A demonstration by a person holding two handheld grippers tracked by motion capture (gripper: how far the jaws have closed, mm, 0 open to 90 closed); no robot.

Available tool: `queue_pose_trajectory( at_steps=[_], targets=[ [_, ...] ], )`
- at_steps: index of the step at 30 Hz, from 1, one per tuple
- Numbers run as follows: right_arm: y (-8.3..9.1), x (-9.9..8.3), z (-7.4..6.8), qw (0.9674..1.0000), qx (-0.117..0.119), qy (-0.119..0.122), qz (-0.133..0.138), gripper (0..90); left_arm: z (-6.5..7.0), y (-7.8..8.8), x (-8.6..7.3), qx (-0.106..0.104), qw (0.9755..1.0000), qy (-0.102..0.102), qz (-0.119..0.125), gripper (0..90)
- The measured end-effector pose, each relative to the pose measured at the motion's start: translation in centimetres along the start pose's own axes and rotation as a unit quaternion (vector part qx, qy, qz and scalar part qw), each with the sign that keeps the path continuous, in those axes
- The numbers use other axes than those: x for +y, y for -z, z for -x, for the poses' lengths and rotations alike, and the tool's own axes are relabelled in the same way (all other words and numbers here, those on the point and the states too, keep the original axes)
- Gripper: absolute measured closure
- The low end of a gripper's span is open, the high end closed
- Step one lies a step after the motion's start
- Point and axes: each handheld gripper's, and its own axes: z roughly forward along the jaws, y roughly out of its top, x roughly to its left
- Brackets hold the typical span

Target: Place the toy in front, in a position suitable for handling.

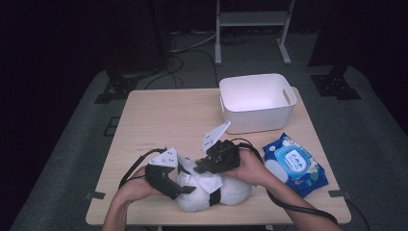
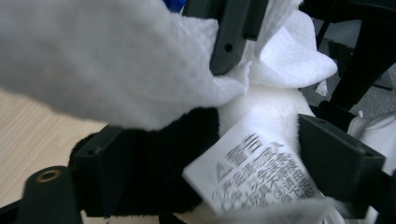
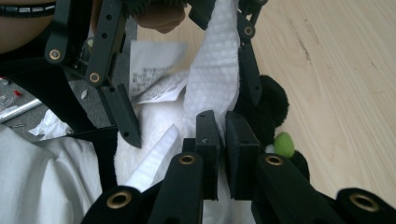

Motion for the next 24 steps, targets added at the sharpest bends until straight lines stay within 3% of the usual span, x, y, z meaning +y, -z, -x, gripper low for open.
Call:
queue_pose_trajectory(
  at_steps=[9,14,20,24],
  targets=[
    [2.1,-3.1,0.9,0.9985,-0.038,-0.019,-0.035,83.8,0.0,0.1,-0.2,-0.001,0.9999,-0.012,0.001,18.5],
    [3.8,-4.7,1.3,0.998,-0.046,-0.037,-0.024,83.6,0.1,-0.1,-0.1,-0.003,0.9999,-0.011,0.003,19.0],
    [5.6,-5.8,1.7,0.9957,-0.08,-0.041,-0.022,83.5,0.0,0.0,-0.3,-0.005,0.9999,-0.012,0.003,19.0],
    [6.5,-7.1,2.2,0.9933,-0.095,-0.058,-0.029,83.5,0.0,0.0,-0.3,-0.005,0.9999,-0.013,0.003,19.0]
  ],
)
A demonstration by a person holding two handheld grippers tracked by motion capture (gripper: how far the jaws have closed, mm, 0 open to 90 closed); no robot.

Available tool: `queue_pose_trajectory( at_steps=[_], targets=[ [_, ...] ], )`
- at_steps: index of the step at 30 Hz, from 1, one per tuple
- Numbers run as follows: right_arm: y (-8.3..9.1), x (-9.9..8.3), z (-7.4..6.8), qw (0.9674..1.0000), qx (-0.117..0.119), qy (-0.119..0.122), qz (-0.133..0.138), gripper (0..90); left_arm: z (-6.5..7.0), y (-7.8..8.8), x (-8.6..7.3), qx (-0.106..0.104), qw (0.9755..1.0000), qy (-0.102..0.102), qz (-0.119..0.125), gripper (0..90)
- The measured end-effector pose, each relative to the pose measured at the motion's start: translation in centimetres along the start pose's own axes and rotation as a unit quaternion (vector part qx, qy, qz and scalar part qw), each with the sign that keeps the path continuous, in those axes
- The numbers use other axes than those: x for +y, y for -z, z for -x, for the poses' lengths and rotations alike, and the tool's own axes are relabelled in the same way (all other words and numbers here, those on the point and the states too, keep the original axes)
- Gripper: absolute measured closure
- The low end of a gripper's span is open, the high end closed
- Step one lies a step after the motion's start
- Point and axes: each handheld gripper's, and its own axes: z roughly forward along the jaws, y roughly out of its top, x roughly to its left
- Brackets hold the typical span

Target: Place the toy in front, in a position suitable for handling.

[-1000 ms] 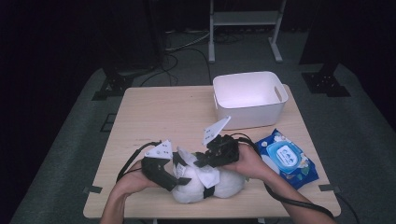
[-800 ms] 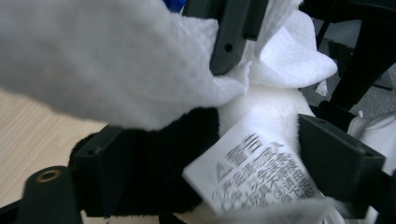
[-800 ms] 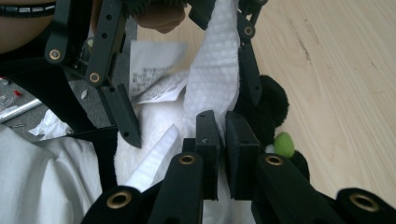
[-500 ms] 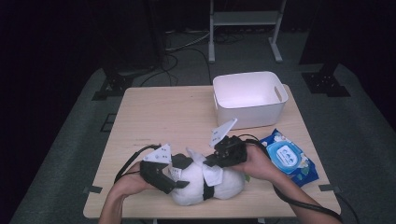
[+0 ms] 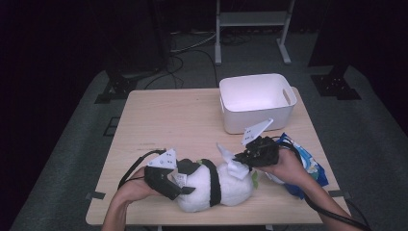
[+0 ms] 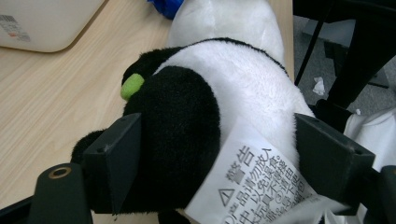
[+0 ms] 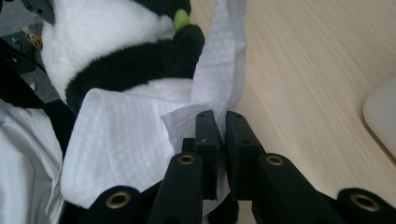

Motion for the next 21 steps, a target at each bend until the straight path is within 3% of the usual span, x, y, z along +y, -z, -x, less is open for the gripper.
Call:
queue_pose_trajectory(
  at_steps=[5,10,15,21],
  targets=[
    [0.4,-1.0,0.4,0.9999,0.007,-0.012,0.002,83.6,0.1,0.0,0.1,-0.001,1.0,0.002,0.002,18.8],
    [0.0,-0.5,0.2,0.9998,0.017,-0.01,0.007,83.5,0.1,0.0,0.1,-0.001,1.0,0.001,0.002,18.0],
    [-1.1,1.4,-0.6,0.9996,0.025,0.01,0.008,83.5,0.2,0.0,0.2,0.001,1.0,-0.003,0.001,17.9],
    [-3.2,4.4,-2.4,0.9972,0.064,0.034,0.021,83.4,0.2,0.0,0.2,0.001,1.0,-0.002,0.004,17.8]
  ],
)
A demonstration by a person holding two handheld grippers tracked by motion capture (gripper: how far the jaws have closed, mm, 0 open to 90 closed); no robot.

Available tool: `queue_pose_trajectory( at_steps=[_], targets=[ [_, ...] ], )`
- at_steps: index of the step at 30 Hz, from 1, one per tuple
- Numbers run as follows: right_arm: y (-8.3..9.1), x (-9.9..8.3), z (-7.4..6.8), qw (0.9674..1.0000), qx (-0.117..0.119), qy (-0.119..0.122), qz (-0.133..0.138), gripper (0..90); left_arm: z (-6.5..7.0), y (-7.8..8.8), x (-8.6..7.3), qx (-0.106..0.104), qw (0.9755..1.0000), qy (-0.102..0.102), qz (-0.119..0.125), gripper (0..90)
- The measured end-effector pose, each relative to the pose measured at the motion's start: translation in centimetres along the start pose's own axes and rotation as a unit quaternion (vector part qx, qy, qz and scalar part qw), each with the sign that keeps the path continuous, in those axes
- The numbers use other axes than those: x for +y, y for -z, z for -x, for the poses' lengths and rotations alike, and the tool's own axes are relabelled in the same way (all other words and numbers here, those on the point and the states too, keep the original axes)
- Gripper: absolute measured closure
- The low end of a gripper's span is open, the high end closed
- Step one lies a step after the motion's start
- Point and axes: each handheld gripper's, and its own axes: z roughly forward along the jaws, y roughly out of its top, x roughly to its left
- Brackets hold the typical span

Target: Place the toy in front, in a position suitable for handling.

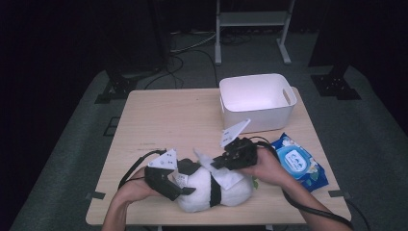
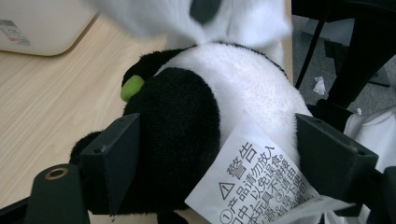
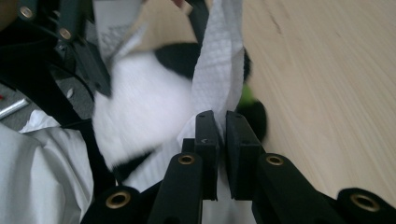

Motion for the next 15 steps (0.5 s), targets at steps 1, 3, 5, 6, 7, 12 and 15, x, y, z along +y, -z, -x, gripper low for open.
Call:
queue_pose_trajectory(
  at_steps=[1,3,5,6,7,12,15],
  targets=[
    [-0.5,0.6,-0.4,0.9999,0.004,0.009,-0.004,83.4,0.0,0.0,-0.1,0.0,1.0,0.001,0.002,17.7],
    [-1.6,1.8,-1.1,0.9997,0.012,0.021,-0.009,83.4,0.0,0.1,-0.2,-0.002,1.0,0.003,0.0,17.8],
    [-2.1,2.7,-1.5,0.9994,0.017,0.028,-0.006,83.4,-0.1,0.1,-0.3,-0.003,1.0,0.004,0.002,17.8],
    [-2.2,3.0,-1.6,0.9994,0.021,0.029,-0.002,83.4,-0.1,0.1,-0.3,-0.003,1.0,0.006,0.003,17.7],
    [-2.3,3.2,-1.6,0.9993,0.024,0.03,0.001,83.4,-0.2,0.1,-0.3,-0.004,1.0,0.006,0.003,17.7],
    [-2.5,3.4,-1.6,0.9991,0.028,0.031,-0.006,83.3,-0.2,0.1,-0.4,-0.008,0.9999,0.011,0.004,17.2],
    [-2.0,2.7,-1.1,0.9993,0.018,0.024,-0.021,82.9,-0.2,0.1,-0.3,-0.007,0.9999,0.014,0.004,17.2]
  ],
)
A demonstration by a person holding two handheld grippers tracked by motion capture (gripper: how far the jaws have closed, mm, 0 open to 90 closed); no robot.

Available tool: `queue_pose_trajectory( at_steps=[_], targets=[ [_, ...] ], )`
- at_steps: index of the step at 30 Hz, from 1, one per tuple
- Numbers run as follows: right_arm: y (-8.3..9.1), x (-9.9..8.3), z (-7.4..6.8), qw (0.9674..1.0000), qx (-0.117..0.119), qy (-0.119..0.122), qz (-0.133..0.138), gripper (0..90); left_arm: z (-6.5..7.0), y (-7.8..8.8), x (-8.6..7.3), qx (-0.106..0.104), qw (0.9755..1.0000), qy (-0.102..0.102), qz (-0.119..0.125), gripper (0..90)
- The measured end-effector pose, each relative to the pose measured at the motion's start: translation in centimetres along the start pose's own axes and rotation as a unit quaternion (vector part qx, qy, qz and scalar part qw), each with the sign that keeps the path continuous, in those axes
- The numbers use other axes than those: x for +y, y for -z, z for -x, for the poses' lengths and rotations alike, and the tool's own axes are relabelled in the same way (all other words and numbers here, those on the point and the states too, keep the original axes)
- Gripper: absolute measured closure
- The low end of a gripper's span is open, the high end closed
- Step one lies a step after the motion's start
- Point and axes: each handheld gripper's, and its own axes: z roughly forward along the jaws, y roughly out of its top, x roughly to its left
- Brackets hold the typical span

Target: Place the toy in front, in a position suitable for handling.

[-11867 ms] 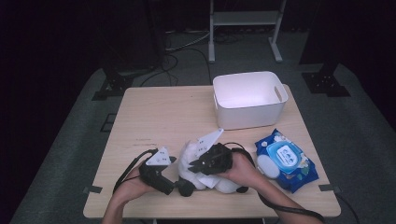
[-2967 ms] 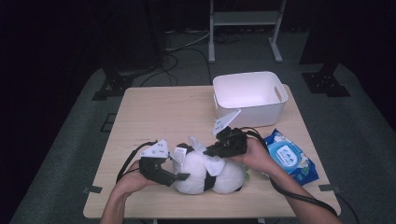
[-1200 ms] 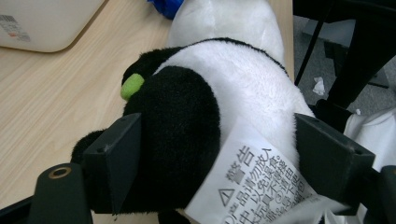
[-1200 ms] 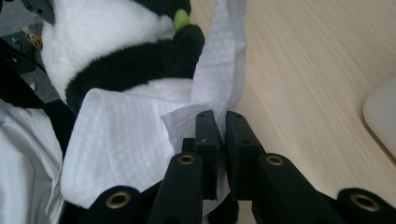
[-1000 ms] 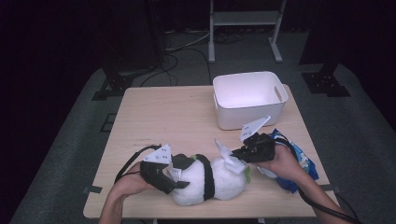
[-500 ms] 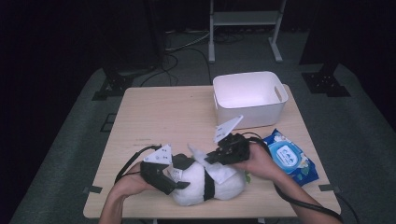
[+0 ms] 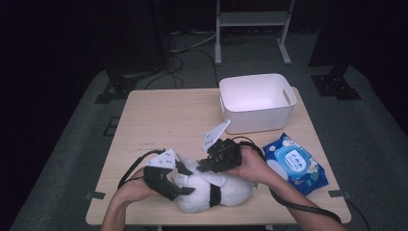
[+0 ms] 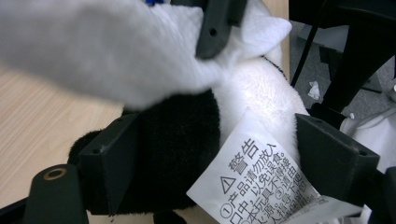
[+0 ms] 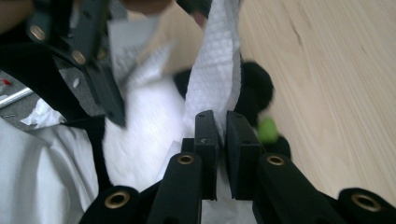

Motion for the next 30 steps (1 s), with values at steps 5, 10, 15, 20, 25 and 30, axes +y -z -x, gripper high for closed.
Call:
queue_pose_trajectory(
  at_steps=[5,10,15,20,25,30],
  targets=[
    [0.6,-2.1,1.1,0.9993,-0.01,-0.025,-0.026,82.8,0.0,0.1,0.3,0.004,1.0,-0.003,0.006,14.5],
    [0.9,-3.4,1.2,0.9989,0.002,-0.043,-0.016,82.9,0.2,0.3,1.0,0.008,0.9999,-0.007,0.009,9.5],
    [1.0,-3.9,1.0,0.9987,0.009,-0.048,-0.013,83.0,0.1,0.3,1.1,0.011,0.9999,-0.003,0.009,7.1],
    [1.1,-3.7,0.7,0.9989,0.013,-0.044,-0.012,82.9,0.1,0.3,1.0,0.017,0.9998,0.005,-0.002,2.5],
    [0.8,-2.8,0.5,0.9994,0.016,-0.028,-0.007,82.9,-0.1,-0.1,0.6,0.001,0.9998,0.018,-0.008,3.4],
    [0.3,-1.3,0.4,0.9996,0.021,-0.017,-0.003,83.0,0.1,-0.2,0.4,-0.016,0.9997,0.011,-0.013,4.0]
  ],
)
